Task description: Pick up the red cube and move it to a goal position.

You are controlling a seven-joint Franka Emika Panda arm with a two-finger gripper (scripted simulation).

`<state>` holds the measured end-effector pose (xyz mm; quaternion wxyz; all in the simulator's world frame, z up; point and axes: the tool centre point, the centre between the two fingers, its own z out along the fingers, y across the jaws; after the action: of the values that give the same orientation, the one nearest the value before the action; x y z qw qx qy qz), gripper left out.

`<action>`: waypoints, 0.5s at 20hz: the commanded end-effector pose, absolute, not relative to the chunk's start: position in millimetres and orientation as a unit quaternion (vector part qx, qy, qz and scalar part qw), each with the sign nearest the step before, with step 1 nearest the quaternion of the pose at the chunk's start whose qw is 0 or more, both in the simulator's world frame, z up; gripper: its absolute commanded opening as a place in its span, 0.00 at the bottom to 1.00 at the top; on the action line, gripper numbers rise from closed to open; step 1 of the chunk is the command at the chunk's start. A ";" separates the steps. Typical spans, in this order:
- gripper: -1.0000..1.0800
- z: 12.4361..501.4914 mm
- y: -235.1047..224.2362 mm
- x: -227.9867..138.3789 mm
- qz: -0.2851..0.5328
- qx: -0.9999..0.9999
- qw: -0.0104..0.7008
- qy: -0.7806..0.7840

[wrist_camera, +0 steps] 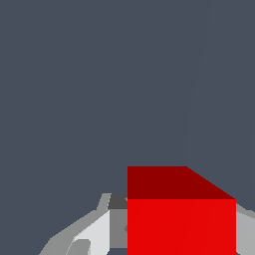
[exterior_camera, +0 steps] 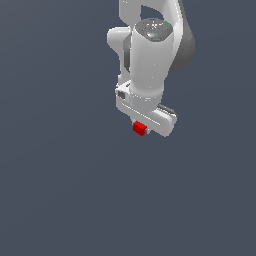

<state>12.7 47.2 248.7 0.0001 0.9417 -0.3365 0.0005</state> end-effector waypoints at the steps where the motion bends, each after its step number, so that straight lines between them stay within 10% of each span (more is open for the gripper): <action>1: 0.00 268.4 54.1 12.4 0.000 0.942 0.000 -0.337; 10: 0.00 304.8 67.8 14.0 0.000 0.942 0.000 -0.337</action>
<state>13.8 66.6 301.1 0.0001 0.9418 -0.3363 0.0005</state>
